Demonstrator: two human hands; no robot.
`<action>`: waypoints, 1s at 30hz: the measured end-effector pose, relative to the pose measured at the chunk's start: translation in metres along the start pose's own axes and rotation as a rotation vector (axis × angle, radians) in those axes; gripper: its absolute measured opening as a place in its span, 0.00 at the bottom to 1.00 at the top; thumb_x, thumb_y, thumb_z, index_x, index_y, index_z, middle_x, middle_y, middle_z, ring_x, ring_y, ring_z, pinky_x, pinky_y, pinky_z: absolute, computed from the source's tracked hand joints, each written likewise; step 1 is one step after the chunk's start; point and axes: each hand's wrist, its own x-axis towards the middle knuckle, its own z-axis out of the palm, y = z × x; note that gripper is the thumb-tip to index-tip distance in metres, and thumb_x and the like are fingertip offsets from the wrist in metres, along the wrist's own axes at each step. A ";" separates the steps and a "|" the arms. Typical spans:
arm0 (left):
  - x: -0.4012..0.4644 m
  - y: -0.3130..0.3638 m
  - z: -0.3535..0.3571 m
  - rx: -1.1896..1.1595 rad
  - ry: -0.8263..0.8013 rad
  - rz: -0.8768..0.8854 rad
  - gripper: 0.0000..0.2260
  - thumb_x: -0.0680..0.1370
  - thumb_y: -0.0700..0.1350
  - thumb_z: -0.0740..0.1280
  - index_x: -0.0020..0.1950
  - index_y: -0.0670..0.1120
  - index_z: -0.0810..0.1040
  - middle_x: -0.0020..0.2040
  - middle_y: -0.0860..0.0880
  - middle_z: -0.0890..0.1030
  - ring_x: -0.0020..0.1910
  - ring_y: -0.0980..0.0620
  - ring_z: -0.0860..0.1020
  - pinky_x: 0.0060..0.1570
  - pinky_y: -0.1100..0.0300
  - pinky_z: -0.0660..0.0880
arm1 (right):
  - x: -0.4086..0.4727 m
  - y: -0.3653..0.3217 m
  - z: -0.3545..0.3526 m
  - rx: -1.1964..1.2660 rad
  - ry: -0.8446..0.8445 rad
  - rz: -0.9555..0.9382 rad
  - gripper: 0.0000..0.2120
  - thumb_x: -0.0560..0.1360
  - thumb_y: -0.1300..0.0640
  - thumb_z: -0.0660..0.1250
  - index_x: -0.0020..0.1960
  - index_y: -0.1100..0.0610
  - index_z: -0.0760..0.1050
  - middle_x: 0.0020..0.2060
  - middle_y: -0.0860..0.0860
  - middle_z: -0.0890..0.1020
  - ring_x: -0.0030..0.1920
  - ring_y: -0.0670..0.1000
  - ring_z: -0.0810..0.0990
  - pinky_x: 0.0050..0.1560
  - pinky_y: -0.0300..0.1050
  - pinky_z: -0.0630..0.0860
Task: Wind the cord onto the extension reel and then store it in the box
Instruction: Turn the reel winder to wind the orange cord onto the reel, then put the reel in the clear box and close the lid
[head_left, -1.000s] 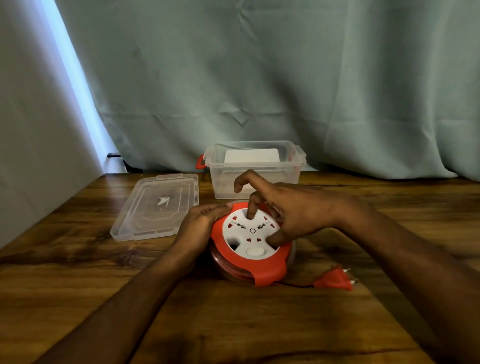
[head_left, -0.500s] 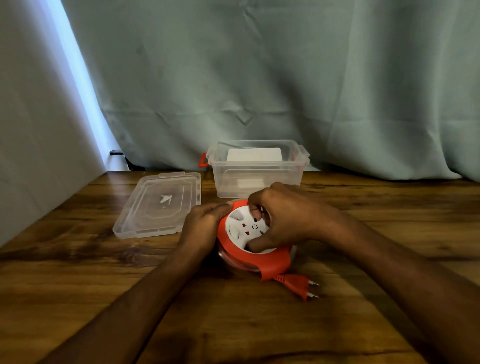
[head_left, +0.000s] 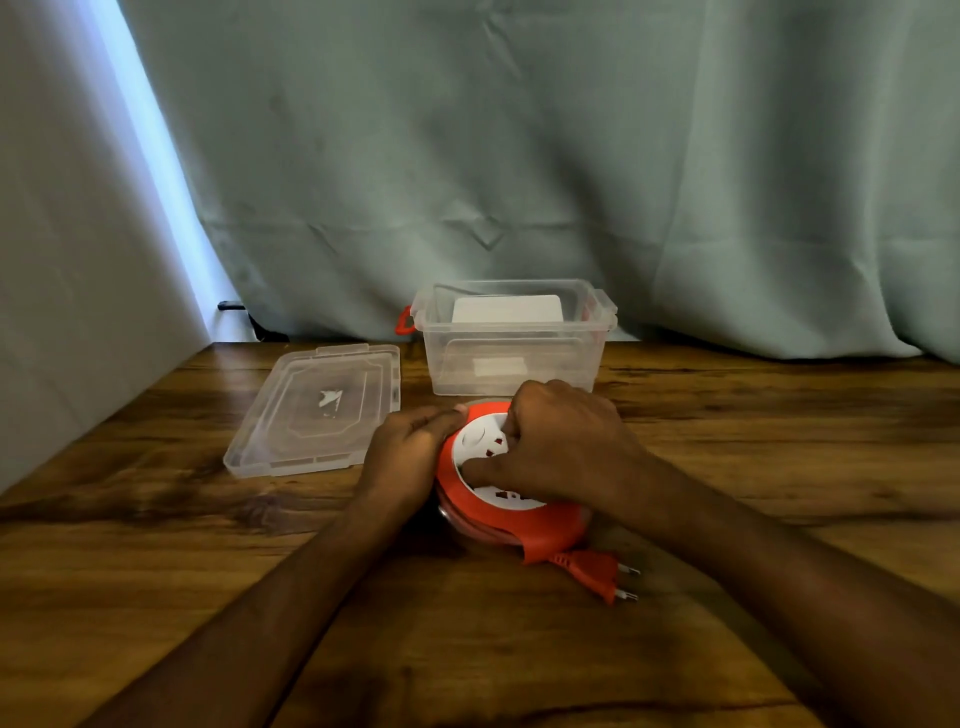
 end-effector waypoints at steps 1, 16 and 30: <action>0.000 0.000 0.000 0.030 -0.026 0.004 0.11 0.84 0.50 0.64 0.59 0.50 0.85 0.53 0.49 0.87 0.51 0.48 0.86 0.57 0.50 0.82 | 0.002 0.004 -0.007 0.034 -0.071 -0.014 0.29 0.67 0.28 0.73 0.55 0.51 0.79 0.53 0.48 0.85 0.42 0.46 0.81 0.40 0.39 0.77; -0.015 0.006 -0.005 0.706 -0.492 0.427 0.17 0.84 0.59 0.62 0.70 0.56 0.80 0.66 0.56 0.83 0.62 0.58 0.80 0.61 0.58 0.76 | 0.023 0.051 -0.030 0.165 0.380 0.041 0.15 0.75 0.42 0.75 0.36 0.51 0.80 0.31 0.43 0.79 0.34 0.42 0.76 0.33 0.34 0.64; 0.062 0.001 -0.014 0.153 0.272 0.399 0.24 0.82 0.51 0.69 0.77 0.53 0.71 0.74 0.53 0.67 0.68 0.58 0.70 0.67 0.60 0.71 | 0.049 0.077 0.033 0.946 0.811 0.215 0.39 0.76 0.53 0.77 0.81 0.50 0.61 0.77 0.50 0.69 0.71 0.47 0.67 0.68 0.47 0.71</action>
